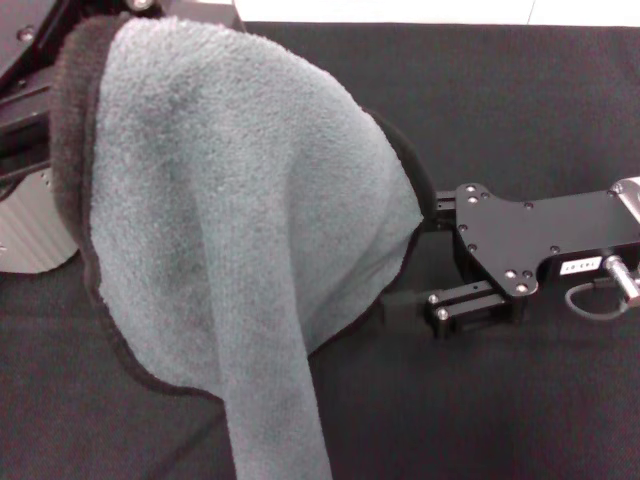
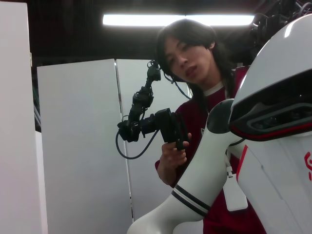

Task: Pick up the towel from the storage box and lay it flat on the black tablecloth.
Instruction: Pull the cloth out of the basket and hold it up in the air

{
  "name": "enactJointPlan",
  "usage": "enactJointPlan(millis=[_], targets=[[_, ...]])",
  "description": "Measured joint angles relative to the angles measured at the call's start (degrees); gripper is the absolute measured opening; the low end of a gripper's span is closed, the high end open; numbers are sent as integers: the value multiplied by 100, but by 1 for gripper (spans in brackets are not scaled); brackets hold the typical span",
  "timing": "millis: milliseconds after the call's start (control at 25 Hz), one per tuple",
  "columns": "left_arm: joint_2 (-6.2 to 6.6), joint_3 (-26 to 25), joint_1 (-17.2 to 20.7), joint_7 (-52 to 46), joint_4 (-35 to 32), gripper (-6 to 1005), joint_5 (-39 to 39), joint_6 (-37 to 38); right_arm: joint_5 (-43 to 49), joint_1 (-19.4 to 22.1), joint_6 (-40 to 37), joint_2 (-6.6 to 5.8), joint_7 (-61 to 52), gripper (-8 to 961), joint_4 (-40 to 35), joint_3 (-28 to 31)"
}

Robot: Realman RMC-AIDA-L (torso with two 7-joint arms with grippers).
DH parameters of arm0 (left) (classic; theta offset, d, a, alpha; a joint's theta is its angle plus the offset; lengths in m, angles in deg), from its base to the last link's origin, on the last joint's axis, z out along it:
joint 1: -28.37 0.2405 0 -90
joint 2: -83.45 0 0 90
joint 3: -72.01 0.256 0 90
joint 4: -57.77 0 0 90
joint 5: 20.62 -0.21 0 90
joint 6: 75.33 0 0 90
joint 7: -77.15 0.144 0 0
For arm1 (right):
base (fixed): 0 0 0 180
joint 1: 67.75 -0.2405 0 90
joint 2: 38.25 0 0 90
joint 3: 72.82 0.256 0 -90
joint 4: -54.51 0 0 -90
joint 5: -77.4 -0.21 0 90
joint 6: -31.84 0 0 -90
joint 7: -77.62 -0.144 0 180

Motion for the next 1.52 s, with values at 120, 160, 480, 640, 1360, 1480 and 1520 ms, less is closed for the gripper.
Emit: enactJointPlan(millis=[120, 160, 480, 640, 1360, 1480, 1520], targets=[[12, -1, 1, 3, 18, 18, -2, 0, 0, 56, 0, -19, 0, 766, -1, 59], [14, -2, 2, 3, 20, 18, -3, 0, -1, 70, 0, -24, 0, 747, -1, 74], [23, -36, 18, 12, 63, 18, -5, 0, -4, 166, -16, -43, 0, 748, -5, 198], [23, -43, 18, 23, 64, 18, -5, -2, 7, 211, -10, -44, 0, 707, -5, 297], [40, -46, 17, 41, 65, 18, 10, -9, 7, 245, 71, -93, 17, 345, -5, 348], [47, -46, 18, 43, 64, 18, 13, -9, 18, 229, 72, -80, 27, 322, -4, 348], [48, -46, 18, 43, 64, 18, 14, -9, 20, 225, 74, -75, 33, 314, -5, 348]])
